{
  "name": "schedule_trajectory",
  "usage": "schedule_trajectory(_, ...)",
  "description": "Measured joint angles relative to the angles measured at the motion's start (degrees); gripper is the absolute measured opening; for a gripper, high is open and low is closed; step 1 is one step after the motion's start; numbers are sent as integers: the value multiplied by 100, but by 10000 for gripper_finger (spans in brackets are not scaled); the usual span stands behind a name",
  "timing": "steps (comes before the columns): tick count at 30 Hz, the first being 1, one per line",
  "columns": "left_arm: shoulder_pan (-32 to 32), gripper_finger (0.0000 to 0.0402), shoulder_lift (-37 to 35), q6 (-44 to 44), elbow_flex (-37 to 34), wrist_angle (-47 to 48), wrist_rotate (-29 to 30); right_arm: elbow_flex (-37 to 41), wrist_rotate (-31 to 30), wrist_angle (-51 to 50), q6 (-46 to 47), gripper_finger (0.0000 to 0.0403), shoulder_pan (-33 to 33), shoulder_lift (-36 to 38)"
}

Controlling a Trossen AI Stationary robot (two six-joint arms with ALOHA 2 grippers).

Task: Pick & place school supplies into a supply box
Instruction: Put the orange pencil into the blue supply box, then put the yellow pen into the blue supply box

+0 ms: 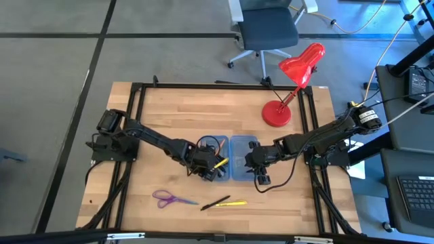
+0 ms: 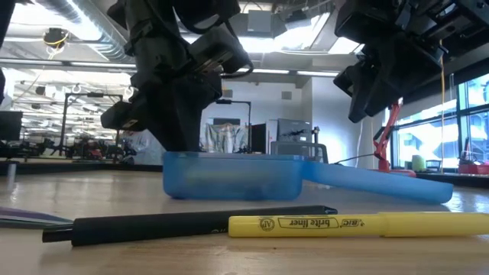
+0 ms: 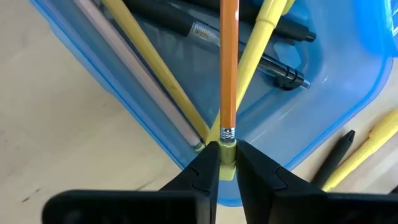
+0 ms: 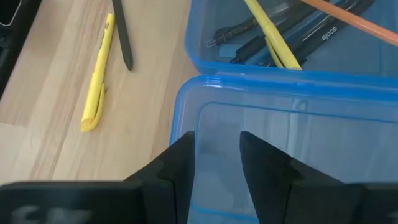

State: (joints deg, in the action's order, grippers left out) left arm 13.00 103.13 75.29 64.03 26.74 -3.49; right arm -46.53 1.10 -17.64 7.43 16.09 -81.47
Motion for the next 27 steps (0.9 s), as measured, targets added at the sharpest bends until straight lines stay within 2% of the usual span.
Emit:
schedule_trajectory(8,-5,49,0,-79,0,-2,-223,1,0,-25,-1,132,1,0)
schedule_trajectory(20,-5,88,-14,-627,0,0,-201,1,0,-27,-1,132,0,0)
schedule_trajectory(27,-5,104,-366,-994,0,39,-26,1,0,15,-15,132,-1,0)
